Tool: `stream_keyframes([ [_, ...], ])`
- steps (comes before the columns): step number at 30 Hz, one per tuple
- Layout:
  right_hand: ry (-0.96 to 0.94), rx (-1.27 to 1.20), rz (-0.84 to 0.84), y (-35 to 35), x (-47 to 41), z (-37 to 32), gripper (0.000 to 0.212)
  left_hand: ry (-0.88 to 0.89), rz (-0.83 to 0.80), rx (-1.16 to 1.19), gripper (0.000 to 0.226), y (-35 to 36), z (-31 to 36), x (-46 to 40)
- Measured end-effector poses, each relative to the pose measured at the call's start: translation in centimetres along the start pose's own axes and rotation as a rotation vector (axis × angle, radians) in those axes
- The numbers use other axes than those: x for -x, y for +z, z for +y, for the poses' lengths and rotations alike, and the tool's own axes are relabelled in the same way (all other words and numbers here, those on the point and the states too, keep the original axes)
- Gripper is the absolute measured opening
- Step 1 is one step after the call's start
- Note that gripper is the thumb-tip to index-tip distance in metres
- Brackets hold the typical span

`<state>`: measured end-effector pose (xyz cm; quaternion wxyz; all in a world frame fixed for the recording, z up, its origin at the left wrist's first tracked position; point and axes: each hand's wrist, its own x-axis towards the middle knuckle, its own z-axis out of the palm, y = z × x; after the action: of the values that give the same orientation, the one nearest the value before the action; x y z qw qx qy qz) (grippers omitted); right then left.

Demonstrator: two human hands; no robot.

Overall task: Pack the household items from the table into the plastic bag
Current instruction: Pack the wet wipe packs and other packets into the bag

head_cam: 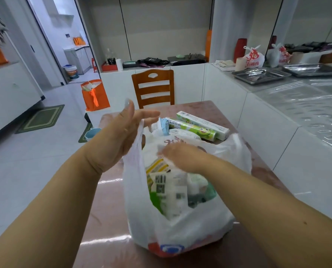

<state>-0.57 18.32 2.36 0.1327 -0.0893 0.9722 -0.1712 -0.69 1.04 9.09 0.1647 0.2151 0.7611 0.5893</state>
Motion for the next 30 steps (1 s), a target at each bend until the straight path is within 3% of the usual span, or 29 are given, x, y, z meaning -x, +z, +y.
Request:
stream_keyframes([
  [2,0.097,-0.083,-0.255,1.9,0.0,-0.7,0.059,-0.054,-0.033,-0.041,0.09,0.1,-0.4,-0.2],
  [5,0.145,-0.209,-0.318,1.9,-0.7,-0.7,0.069,-0.131,0.048,-0.067,0.059,-0.7,-2.1,-1.5],
  [7,0.14,-0.303,-0.278,0.0,-1.1,0.1,0.07,-0.102,0.118,-0.068,0.048,-0.9,-2.2,-1.9],
  [8,0.138,-0.334,-0.26,-1.0,-1.2,0.6,0.07,-0.103,0.178,-0.062,0.053,-0.7,-1.4,-2.1],
  [12,0.068,-0.124,-0.014,-2.9,-3.4,2.8,0.042,0.019,0.346,0.141,0.068,-3.1,1.3,-3.0],
  [15,0.146,-0.194,0.008,-3.5,-5.4,4.8,0.044,-0.093,0.302,0.019,0.066,-3.4,1.7,-4.6],
  [18,0.195,-0.378,-0.066,-3.7,-5.9,5.8,0.065,-0.212,0.196,-0.141,0.06,-3.3,0.8,-4.8],
  [22,0.189,-0.546,-0.12,-5.2,-5.6,5.8,0.075,-0.24,0.138,-0.44,0.056,-4.1,1.0,-4.2],
  [26,0.174,-0.654,-0.003,-7.9,-5.8,6.2,0.081,-0.283,0.117,-0.601,0.065,-5.5,2.4,-5.6],
  [30,0.242,-0.82,0.16,-10.2,-8.4,7.4,0.073,-0.2,0.245,-0.606,0.071,-6.7,2.5,-8.8],
])
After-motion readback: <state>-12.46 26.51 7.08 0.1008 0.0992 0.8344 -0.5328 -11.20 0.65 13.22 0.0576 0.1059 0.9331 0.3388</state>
